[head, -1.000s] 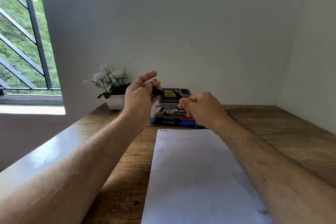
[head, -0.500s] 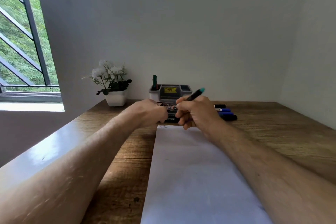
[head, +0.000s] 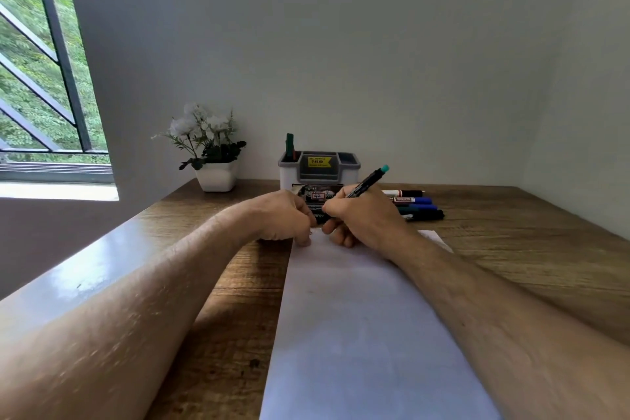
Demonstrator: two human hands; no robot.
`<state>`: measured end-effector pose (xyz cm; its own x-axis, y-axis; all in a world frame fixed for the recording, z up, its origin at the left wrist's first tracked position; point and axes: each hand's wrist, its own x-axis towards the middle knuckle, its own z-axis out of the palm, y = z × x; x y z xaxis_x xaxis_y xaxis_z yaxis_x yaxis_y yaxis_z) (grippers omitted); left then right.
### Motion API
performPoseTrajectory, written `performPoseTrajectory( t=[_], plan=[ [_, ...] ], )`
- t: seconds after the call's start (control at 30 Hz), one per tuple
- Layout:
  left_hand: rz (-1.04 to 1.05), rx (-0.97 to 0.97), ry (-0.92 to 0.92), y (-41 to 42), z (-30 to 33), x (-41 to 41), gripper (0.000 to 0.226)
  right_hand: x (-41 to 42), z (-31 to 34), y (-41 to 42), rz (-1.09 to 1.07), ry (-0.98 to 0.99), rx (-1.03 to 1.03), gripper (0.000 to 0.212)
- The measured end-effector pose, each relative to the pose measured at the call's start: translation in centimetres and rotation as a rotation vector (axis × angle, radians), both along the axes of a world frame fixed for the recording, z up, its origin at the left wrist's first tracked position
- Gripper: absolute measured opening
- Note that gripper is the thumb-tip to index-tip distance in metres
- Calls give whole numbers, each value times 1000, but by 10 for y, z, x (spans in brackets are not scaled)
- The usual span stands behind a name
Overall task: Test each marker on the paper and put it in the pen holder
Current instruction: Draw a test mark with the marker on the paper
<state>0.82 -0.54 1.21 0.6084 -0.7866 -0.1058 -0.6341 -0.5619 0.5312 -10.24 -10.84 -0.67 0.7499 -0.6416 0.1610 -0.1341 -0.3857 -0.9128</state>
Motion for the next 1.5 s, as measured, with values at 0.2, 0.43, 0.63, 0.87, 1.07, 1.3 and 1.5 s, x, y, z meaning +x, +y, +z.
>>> performPoseTrajectory(
  t=[0.2,0.43,0.63,0.87,1.07,1.3,1.5],
  plan=[
    [-31,21,-3,0,0,0,33,4,-2,-5,-88,67,-288,22],
    [-51,-13,-20,1,-3,1,34,6,-2,-5,-81,93,-310,22],
    [-58,-15,0,2,-2,-1,37,5,-1,-5,-81,95,-275,21],
    [-44,-19,-5,1,-2,-2,37,8,-2,-5,-95,110,-292,18],
    [-43,-21,-4,1,-3,-1,35,8,-2,-7,-88,107,-273,20],
    [-44,-24,-13,1,-3,-1,33,7,-2,-6,-71,105,-291,21],
    [-43,-21,-13,1,-4,0,36,6,-1,-7,-74,110,-271,19]
  ],
)
